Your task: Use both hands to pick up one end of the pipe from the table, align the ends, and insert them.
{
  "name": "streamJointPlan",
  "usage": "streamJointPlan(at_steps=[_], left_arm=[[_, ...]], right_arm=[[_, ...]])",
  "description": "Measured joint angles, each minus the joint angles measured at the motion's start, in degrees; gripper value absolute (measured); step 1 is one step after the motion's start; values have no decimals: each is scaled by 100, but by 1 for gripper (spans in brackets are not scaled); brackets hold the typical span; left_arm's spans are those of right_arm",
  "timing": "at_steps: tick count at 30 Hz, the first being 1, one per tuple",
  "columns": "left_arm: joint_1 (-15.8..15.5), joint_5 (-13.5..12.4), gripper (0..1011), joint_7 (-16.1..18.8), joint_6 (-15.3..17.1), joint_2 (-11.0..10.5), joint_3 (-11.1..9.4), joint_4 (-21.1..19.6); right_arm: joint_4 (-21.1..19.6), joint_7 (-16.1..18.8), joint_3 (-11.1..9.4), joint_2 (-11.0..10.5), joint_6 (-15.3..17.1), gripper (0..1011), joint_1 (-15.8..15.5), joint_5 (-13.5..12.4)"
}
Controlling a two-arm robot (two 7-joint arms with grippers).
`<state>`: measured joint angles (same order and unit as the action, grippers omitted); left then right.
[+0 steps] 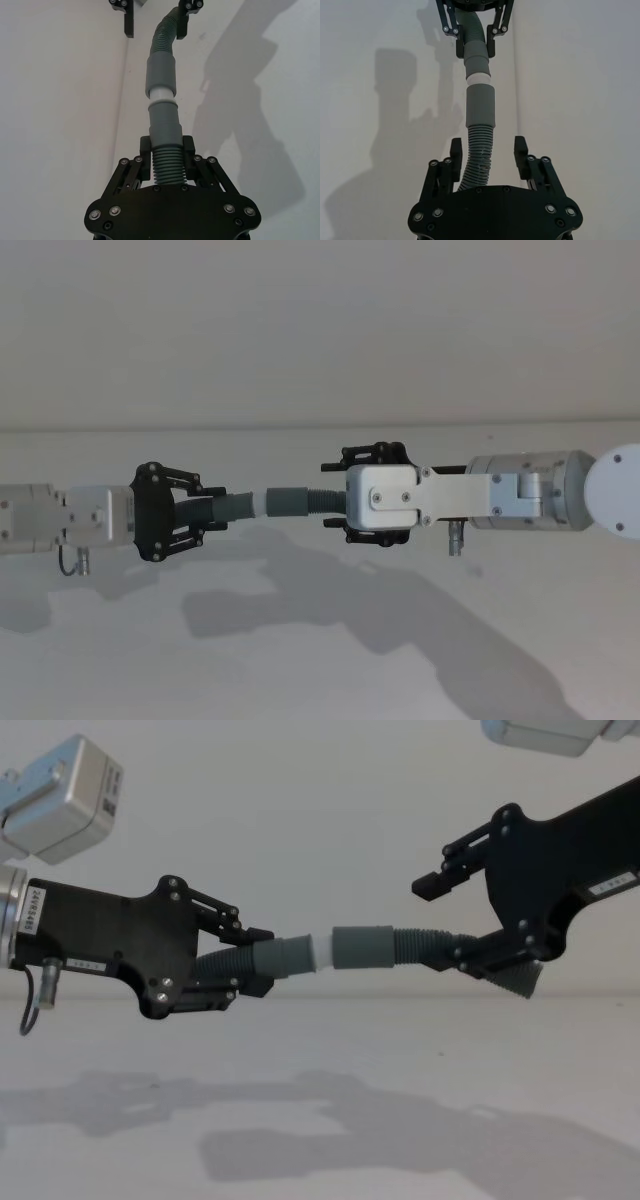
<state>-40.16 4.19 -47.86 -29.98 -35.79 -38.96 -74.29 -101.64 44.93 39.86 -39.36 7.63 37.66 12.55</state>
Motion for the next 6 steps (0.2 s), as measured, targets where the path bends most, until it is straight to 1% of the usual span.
streamJointPlan(at_steps=[2, 3, 5, 6], left_arm=[[0, 0, 332, 0, 0, 0, 0, 0], [0, 0, 332, 0, 0, 0, 0, 0], [0, 0, 332, 0, 0, 0, 0, 0], [0, 0, 332, 0, 0, 0, 0, 0]], right_arm=[[0, 0, 0, 1, 0, 638, 0, 0], [0, 0, 0, 1, 0, 655, 0, 0], [0, 0, 0, 1, 0, 741, 0, 0], [0, 0, 0, 1, 0, 761, 0, 0]])
